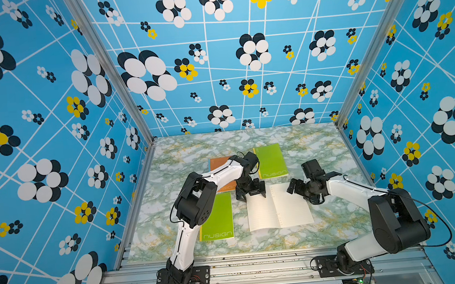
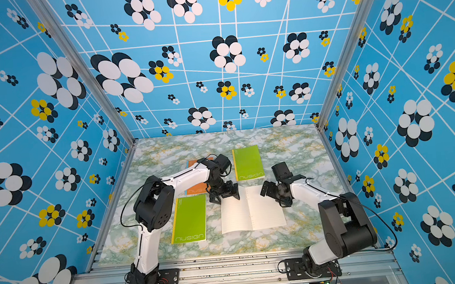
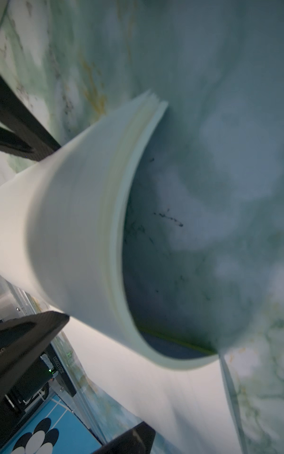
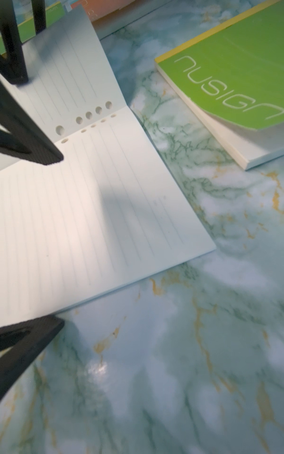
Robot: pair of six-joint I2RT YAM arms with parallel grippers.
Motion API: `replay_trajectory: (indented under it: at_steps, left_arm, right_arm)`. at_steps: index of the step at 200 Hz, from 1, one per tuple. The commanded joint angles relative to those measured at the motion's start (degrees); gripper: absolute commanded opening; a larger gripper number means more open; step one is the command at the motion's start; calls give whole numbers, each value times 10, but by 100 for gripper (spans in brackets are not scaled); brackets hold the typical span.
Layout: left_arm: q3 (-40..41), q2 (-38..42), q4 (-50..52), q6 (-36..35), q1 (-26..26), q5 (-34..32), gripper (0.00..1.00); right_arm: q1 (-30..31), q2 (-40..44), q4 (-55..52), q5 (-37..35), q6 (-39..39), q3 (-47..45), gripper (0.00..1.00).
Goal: Close the notebook
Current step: Close the notebook at the center of the board.
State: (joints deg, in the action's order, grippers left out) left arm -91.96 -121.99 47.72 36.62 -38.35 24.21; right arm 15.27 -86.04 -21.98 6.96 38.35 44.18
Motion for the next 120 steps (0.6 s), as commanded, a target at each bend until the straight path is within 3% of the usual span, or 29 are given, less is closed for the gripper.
replay_trajectory:
  at_steps: [1, 67, 120]
  left_arm:
    - [13, 48, -59, -30, -10, 47, 96]
    - [-2, 105, -74, -61, -38, 62, 95]
    - [-59, 63, -62, -70, -69, 77, 95]
  right_arm:
    - [11, -43, -18, 28, 9, -30, 99]
    - [11, -41, -30, 21, 7, -16, 99]
    - [-19, 2, -79, -15, -2, -8, 99]
